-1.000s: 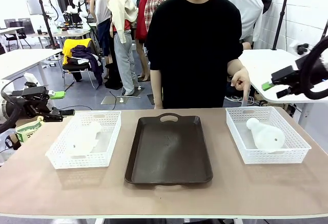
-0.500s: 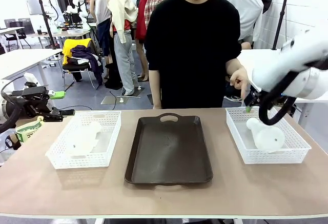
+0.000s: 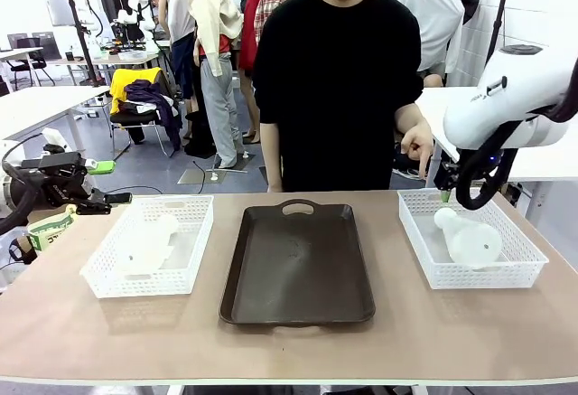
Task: Prepare the laboratory tools.
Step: Pick up the Big flask that the person points to.
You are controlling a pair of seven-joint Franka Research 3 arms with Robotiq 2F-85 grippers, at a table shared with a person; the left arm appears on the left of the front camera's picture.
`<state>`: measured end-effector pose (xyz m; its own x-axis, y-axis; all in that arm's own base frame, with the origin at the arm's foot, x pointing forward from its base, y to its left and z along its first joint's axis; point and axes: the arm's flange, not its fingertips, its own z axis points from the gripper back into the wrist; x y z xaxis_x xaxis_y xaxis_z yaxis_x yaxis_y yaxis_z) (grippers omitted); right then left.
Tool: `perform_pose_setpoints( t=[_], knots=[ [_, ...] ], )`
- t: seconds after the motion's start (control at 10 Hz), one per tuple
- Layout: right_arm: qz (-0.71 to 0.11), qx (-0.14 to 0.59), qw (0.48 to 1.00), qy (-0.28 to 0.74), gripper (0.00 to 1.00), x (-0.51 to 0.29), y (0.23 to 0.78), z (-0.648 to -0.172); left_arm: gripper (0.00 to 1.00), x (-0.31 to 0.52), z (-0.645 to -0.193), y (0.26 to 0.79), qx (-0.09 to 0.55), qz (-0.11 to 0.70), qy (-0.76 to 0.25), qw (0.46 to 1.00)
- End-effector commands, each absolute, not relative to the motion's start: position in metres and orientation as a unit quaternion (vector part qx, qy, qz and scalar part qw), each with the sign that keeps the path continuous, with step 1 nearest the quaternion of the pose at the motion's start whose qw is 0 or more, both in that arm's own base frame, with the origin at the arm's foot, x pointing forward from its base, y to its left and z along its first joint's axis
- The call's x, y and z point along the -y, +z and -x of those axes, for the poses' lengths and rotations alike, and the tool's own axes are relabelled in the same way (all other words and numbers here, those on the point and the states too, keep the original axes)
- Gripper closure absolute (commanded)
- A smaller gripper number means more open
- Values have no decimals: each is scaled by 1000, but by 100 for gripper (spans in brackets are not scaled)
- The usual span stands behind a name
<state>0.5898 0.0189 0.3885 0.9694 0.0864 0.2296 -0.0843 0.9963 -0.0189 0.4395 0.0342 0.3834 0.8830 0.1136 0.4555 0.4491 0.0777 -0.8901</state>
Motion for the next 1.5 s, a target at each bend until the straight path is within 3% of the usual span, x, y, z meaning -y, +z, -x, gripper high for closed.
perform_pose_setpoints(
  t=[0.0, 1.2, 1.3, 1.4],
  knots=[
    [13, 102, 994, 34, 0, -26, 377, -603, 0, -36, -439, 383, 218, 667, -125, 702],
    [16, 46, 997, 56, 0, -31, 327, -618, 0, -36, -439, 383, 218, 667, -125, 702],
    [21, 48, 997, 57, 10, -33, 327, -620, 0, -36, -439, 383, 218, 667, -125, 702],
    [25, 46, 997, 54, 28, -34, 327, -623, 0, -36, -439, 383, 218, 667, -125, 702]
  ],
)
